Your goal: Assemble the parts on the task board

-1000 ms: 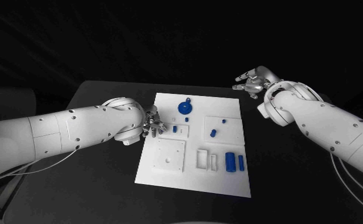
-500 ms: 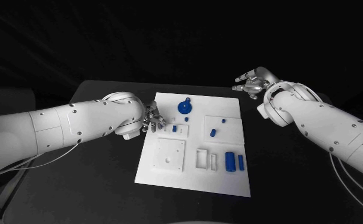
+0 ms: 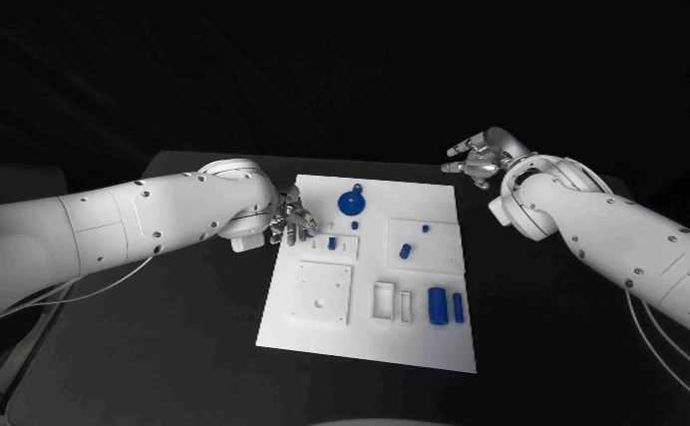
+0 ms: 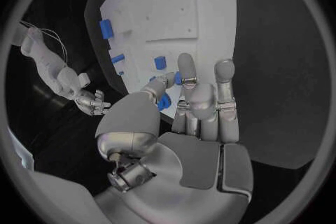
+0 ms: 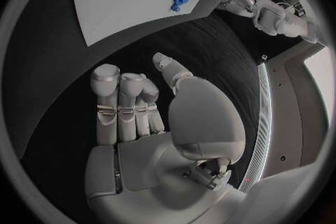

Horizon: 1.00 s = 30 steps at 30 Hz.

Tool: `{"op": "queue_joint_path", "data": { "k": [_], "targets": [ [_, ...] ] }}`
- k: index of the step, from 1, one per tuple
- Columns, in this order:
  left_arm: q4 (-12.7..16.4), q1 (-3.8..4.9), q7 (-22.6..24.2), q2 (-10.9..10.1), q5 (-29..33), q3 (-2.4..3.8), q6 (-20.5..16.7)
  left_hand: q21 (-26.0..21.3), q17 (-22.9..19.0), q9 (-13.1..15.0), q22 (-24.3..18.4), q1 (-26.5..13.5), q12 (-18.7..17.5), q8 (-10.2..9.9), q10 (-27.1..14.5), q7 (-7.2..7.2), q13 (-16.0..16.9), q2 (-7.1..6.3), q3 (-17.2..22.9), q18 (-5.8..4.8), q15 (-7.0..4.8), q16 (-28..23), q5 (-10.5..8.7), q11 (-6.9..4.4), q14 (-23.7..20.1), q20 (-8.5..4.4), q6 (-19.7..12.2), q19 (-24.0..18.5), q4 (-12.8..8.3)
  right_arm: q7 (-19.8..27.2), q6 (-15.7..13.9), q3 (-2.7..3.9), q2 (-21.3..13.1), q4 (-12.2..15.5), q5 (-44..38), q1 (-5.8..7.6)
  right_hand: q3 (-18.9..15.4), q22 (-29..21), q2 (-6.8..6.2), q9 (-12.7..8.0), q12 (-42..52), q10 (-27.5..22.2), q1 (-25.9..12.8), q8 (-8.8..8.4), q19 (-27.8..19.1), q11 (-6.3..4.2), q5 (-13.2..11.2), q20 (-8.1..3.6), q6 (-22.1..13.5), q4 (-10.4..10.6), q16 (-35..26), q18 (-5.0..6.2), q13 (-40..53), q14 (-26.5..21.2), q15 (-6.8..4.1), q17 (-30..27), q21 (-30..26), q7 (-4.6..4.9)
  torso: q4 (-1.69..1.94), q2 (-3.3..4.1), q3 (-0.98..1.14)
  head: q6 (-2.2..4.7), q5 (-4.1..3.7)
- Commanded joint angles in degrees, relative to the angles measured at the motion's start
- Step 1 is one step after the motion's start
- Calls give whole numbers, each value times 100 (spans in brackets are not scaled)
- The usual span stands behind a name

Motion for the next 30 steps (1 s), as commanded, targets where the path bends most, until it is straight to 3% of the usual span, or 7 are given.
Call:
{"op": "queue_joint_path", "data": {
  "k": [1,3,12,20,30],
  "targets": [
    [-108,36,206,52,179,23,700,45,83,209,117,-103,32,48,194,-162,27,-196,1546,-7,0,82,-583,-34,-19,-29,164,-17,-849,19,86,1,7,2,-59,-7,3,183,30,-7,5,-36,-8,-35,312,-17,11,-15,22,-13,-30,47,8,35,11,5,-19,25,4,-4,-1,-14,-2],
    [-197,52,258,85,216,44,874,117,121,379,114,-149,76,4,188,-170,53,-226,1661,7,-2,123,-559,-41,-19,-29,196,-45,-849,19,89,1,9,2,-59,-7,3,183,30,-7,5,-36,-8,-35,312,-17,11,-15,22,-13,-30,47,8,35,11,5,-19,25,5,-3,-1,-15,-2],
    [-687,156,427,338,325,94,1505,199,264,313,109,-79,132,-38,207,-186,58,-326,1696,20,1,220,-479,-57,8,-25,291,-72,-863,17,94,1,21,0,-59,-9,3,183,30,-7,5,-36,-8,-35,312,-17,11,-15,22,-13,-30,47,8,35,11,5,-19,25,-16,7,8,-28,-3],
    [-987,180,620,587,255,96,2037,231,275,210,107,19,142,-39,191,-180,52,-350,1652,10,5,230,-469,-55,-3,-27,303,-113,-858,15,99,1,42,-3,-59,-10,3,183,30,-7,5,-36,-8,-35,312,-17,11,-15,22,-13,-30,47,8,35,11,5,-19,25,-15,3,8,-45,-2],
    [-1188,180,1078,815,-484,67,2291,232,224,179,102,42,140,-41,181,-176,52,-345,1625,9,4,203,-487,-53,-10,-28,297,-108,-855,15,98,1,67,-1,-59,-10,23,188,40,-7,12,-32,-21,-36,313,-17,8,-16,27,-37,-28,42,13,36,10,8,-19,25,-17,2,4,-69,-12]
  ]
}}
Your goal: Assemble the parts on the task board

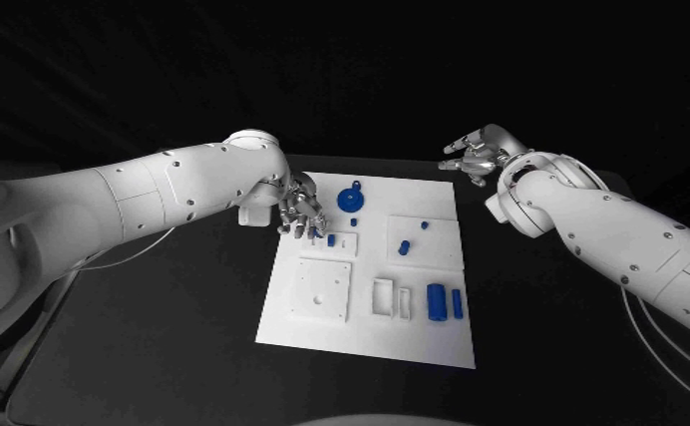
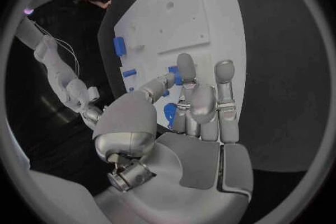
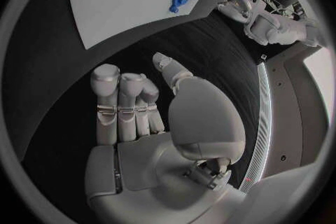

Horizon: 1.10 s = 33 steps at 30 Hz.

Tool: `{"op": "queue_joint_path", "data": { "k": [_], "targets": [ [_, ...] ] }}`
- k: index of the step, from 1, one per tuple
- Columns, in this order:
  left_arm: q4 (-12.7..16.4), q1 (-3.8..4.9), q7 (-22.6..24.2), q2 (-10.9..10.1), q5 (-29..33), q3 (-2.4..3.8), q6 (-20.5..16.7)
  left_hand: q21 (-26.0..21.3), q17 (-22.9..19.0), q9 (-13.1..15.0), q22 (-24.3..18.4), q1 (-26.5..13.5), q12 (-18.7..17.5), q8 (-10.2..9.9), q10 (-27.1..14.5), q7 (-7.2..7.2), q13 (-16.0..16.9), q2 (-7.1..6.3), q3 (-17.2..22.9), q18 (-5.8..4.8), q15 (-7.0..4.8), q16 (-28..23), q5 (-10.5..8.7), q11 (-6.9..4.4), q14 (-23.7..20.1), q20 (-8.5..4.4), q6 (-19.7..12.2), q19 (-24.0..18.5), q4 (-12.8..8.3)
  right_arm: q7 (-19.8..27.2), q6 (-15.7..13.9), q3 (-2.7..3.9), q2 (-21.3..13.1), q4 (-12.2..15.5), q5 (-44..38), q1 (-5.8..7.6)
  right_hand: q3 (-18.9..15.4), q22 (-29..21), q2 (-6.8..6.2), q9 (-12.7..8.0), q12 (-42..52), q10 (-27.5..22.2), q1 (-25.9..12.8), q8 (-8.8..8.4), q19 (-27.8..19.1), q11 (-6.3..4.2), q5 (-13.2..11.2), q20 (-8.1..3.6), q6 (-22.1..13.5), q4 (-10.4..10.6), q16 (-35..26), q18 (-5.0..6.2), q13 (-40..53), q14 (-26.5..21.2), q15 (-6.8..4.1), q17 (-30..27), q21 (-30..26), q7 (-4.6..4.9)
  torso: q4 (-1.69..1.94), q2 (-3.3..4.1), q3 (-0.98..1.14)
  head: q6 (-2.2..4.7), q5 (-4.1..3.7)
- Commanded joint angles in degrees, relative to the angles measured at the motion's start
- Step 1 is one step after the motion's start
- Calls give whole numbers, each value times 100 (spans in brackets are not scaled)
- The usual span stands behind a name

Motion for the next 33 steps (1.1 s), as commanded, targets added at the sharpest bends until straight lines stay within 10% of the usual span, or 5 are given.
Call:
{"op": "queue_joint_path", "data": {
  "k": [1,33],
  "targets": [
    [-42,6,395,45,-507,-5,338,31,-8,-13,103,99,35,-7,198,-213,-1,36,871,23,-6,1,20,-38,2,12,263,-23,-916,17,71,1,7,7,-53,-4,6,188,41,-7,12,-32,-21,-36,313,-17,8,-16,27,-20,-28,43,5,37,10,5,-19,26,7,0,-4,-17,-12],
    [-126,-127,333,3,-434,-105,44,19,-13,-49,101,116,46,-6,205,-215,-2,37,855,18,-8,9,13,-41,19,8,272,0,-913,19,66,2,6,20,-68,-4,6,188,41,-7,12,-32,-21,-36,313,-17,8,-16,27,-20,-28,43,5,37,10,5,-19,26,23,-7,-7,-65,-25]
  ]
}}
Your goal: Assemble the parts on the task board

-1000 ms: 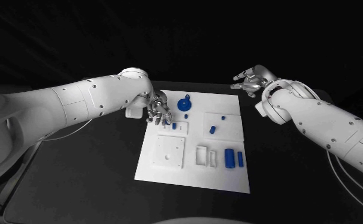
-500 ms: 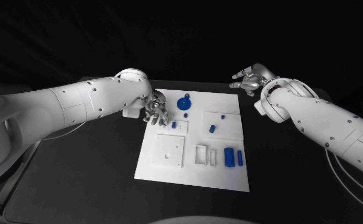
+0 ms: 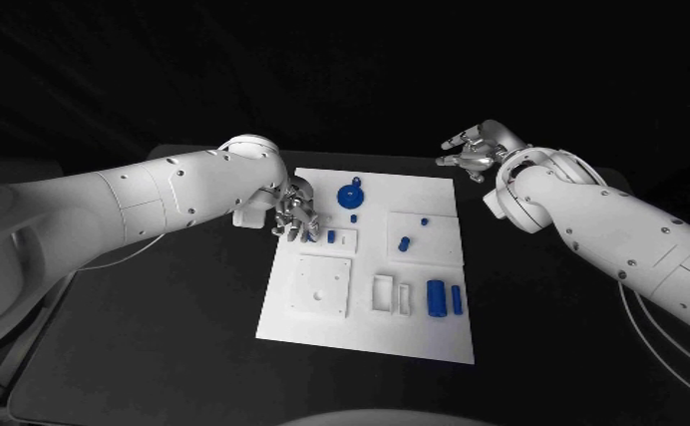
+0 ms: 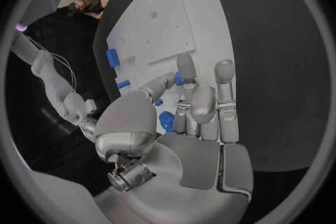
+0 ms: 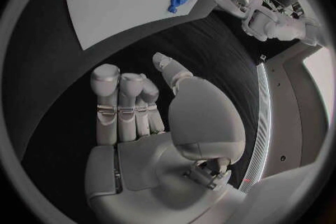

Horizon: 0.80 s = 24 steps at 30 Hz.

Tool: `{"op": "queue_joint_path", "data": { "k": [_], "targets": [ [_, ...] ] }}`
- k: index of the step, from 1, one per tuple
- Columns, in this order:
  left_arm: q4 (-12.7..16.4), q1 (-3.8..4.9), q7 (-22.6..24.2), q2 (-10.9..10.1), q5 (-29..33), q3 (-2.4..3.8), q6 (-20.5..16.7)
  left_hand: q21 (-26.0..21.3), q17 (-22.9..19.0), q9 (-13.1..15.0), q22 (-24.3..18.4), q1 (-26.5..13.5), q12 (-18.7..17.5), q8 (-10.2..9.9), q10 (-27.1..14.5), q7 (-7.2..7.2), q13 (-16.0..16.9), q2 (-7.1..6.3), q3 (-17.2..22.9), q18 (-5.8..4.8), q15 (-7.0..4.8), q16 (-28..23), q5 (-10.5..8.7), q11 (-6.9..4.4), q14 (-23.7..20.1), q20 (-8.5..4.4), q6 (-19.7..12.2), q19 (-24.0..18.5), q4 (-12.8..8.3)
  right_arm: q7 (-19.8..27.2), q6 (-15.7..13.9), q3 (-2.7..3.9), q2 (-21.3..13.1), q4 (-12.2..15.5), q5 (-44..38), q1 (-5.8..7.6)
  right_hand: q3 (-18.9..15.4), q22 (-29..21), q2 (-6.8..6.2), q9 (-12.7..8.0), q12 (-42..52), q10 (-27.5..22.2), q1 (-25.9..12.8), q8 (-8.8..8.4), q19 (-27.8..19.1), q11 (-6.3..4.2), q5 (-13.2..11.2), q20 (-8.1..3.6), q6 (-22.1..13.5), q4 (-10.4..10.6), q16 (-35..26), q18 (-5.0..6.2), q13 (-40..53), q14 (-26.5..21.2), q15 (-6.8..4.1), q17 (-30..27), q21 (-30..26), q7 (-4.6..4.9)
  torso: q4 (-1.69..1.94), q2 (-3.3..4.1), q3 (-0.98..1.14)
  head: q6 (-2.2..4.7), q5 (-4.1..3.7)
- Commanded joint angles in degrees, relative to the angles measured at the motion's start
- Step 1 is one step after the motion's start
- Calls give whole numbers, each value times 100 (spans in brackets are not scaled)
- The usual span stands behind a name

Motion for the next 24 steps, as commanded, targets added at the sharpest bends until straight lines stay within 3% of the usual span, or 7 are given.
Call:
{"op": "queue_joint_path", "data": {
  "k": [1,24],
  "targets": [
    [0,-11,-44,-23,133,-3,-81,19,-8,2,103,92,23,36,193,-235,0,59,872,22,-11,9,12,-53,19,7,252,-1,-896,20,61,2,-3,9,-62,-4,7,188,40,-7,12,-32,-21,-36,313,-17,8,-16,17,-21,-28,42,6,36,10,8,-19,15,-2,1,6,-6,-4],
    [100,-30,-136,-79,148,-3,-435,8,19,-1,104,97,36,39,205,-238,-3,64,865,27,-13,40,5,-58,35,7,257,19,-898,19,61,2,-9,6,-63,-4,7,188,40,-7,12,-32,-21,-36,313,-17,8,-16,17,-21,-28,42,6,36,10,8,-19,15,-4,2,4,-6,-4]
  ]
}}
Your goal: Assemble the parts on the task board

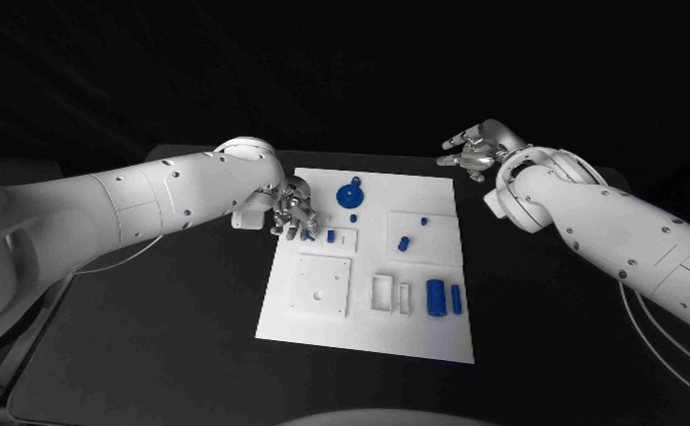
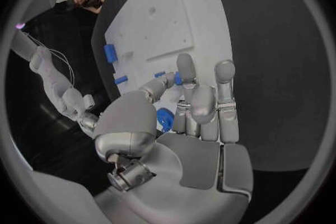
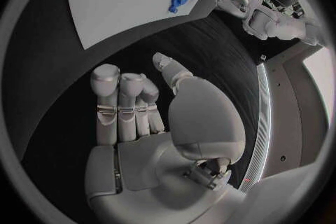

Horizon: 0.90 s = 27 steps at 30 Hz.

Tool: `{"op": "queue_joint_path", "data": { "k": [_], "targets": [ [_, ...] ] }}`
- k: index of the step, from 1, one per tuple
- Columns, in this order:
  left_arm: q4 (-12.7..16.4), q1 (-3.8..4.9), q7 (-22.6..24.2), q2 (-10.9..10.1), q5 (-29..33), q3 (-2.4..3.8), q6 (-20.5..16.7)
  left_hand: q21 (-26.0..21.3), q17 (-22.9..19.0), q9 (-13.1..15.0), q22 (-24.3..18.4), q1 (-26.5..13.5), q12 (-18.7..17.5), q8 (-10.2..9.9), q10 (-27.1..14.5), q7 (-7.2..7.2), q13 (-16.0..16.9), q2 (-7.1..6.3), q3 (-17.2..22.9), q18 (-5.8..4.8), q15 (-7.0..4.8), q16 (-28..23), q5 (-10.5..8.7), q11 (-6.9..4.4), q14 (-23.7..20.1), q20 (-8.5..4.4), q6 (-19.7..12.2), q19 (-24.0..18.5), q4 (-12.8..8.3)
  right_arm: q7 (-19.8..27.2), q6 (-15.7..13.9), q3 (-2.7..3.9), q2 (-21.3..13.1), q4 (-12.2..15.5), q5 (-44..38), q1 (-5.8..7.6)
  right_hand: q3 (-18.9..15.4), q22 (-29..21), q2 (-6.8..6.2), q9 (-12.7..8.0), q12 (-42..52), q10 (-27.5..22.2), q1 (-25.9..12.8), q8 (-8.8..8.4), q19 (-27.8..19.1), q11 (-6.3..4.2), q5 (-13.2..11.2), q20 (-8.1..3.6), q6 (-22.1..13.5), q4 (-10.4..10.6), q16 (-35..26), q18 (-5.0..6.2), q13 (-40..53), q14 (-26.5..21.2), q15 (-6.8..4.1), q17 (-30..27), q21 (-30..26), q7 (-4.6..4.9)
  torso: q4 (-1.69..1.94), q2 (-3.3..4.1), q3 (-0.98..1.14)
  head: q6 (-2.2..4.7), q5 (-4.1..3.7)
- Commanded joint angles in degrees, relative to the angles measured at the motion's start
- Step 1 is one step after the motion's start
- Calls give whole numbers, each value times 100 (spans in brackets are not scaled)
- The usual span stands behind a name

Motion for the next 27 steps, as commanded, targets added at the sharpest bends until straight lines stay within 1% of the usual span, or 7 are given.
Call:
{"op": "queue_joint_path", "data": {
  "k": [1,5,11,18,23,27],
  "targets": [
    [25,-3,-30,0,45,2,-124,8,5,0,105,96,36,20,198,-238,-2,63,873,52,-2,18,28,-25,23,7,257,19,-890,19,61,2,1,8,-57,-3,7,188,41,-7,12,-20,-21,-36,313,-5,8,-16,16,-21,-28,43,7,37,10,9,-19,14,1,1,-1,2,-1],
    [28,-4,-49,-8,44,2,-117,5,3,-5,104,99,34,18,195,-238,-6,61,873,53,-2,20,24,-25,23,8,257,23,-890,19,62,2,0,7,-57,-3,7,188,41,-7,12,-20,-21,-36,313,-5,8,-16,16,-21,-28,43,7,37,10,9,-19,14,6,1,1,1,1],
    [56,-10,-77,-17,21,1,-96,3,1,-12,105,104,36,16,198,-236,-8,65,872,52,-1,20,15,-24,22,8,254,23,-888,21,66,2,2,5,-57,-3,19,196,43,-7,13,-19,-23,-35,313,-5,7,-16,16,-44,-28,43,9,36,10,10,-20,15,4,0,0,-4,5],
    [97,-52,-112,-23,-4,0,-42,1,-3,-24,106,110,34,16,195,-236,-11,66,871,51,3,21,13,-23,21,11,254,21,-889,19,76,2,-1,0,-57,-4,19,196,43,-7,13,-19,-23,-35,313,-5,7,-16,16,-44,-28,43,9,36,10,10,-20,15,-2,2,0,-11,5],
    [129,-65,-119,-41,3,-1,-32,1,-3,-24,106,110,34,16,195,-236,-11,66,871,51,3,21,13,-23,21,11,254,21,-889,18,80,2,0,-4,-57,-4,19,196,43,-7,13,-19,-23,-35,313,-5,7,-16,16,-44,-28,43,9,36,10,10,-20,15,3,-1,1,-18,7],
    [142,-68,-119,-46,20,0,-44,2,4,-45,107,117,41,18,202,-238,-14,61,867,55,5,28,17,-25,25,15,264,23,-890,19,80,2,5,-7,-57,-4,19,196,43,-7,13,-19,-23,-35,313,-5,7,-16,16,-44,-28,43,9,36,10,10,-20,15,-2,2,-1,-14,7]
  ]
}}
